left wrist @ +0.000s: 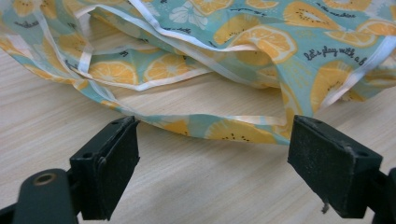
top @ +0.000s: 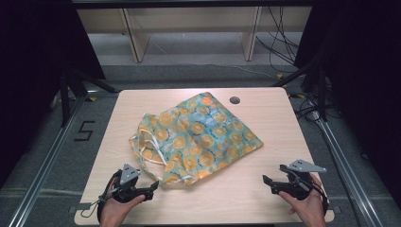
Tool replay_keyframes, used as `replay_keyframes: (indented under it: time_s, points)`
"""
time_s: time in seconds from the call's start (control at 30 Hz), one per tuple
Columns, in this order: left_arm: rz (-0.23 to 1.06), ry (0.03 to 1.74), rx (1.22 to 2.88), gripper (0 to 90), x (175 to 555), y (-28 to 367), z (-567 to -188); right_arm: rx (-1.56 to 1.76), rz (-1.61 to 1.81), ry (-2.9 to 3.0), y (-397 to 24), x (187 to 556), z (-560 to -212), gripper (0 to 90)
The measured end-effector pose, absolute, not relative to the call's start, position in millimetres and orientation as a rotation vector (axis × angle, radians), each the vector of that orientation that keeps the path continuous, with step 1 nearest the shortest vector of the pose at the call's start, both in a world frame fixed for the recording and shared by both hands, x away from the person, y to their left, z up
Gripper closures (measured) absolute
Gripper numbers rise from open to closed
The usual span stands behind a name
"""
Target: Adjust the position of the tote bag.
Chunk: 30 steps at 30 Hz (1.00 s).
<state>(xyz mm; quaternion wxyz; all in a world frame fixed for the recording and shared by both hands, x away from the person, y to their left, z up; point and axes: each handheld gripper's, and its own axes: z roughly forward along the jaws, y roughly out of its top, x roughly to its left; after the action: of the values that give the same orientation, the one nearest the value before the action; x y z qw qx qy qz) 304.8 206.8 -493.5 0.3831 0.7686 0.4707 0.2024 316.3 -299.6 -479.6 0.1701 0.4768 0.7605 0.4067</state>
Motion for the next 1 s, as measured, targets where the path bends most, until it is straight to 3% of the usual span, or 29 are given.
replay_keyframes:
  time_s: [0.5, 1.0]
  points:
    - [0.567, 1.2, 1.94, 15.4, 315.4, 211.2, -479.5, 1.315, 1.176, 2.191, -298.2, 319.2, -481.9, 20.8]
    - [0.533, 1.27, 1.918, 15.4, 385.8, 232.1, -451.7, 1.331, 1.127, 2.212, -291.1, 319.2, -482.5, 22.2]
